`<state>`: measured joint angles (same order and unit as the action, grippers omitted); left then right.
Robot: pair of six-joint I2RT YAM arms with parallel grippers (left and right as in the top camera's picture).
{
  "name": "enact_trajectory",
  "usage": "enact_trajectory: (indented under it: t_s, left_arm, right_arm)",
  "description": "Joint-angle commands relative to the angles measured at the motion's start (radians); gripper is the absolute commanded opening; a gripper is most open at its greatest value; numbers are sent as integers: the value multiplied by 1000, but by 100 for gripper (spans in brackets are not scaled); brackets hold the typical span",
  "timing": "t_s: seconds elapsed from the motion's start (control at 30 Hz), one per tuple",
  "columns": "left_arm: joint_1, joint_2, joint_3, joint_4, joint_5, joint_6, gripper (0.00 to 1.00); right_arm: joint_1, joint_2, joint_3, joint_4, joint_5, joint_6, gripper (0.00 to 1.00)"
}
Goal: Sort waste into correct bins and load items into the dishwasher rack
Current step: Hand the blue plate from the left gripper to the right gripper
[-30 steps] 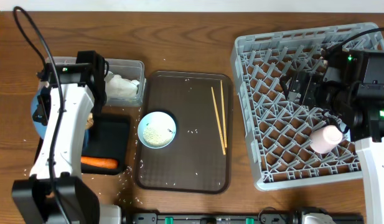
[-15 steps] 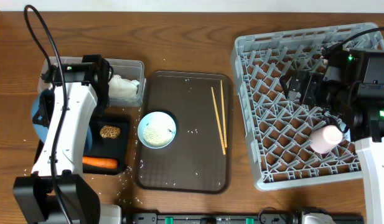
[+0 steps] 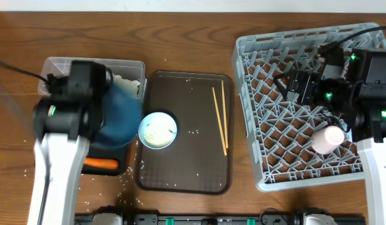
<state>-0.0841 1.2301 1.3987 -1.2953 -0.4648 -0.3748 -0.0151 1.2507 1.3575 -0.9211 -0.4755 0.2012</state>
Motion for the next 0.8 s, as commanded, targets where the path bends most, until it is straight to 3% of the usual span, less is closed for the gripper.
enact_trajectory:
  t_s: [0.0,0.2,0.43,0.7,0.77]
  left_arm:
    - [-47,-91,31,86,423,31,6]
    - [-176,-151,31,225,517,31,6]
    - [-300,-135,31,271,513,31,6]
    - [-343,-125,31,330,506,30,6]
    - [-343,-125,31,336,506,30,6]
  right_arm:
    - [48,0,2,34,-230,-47,87]
    - [249,0,2,119,-244,-80,88]
    - [435,7,2,155,13,-64,85]
    - [494,63,2,163,200,-44,45]
    - [493,75,2,169,199,-45,29]
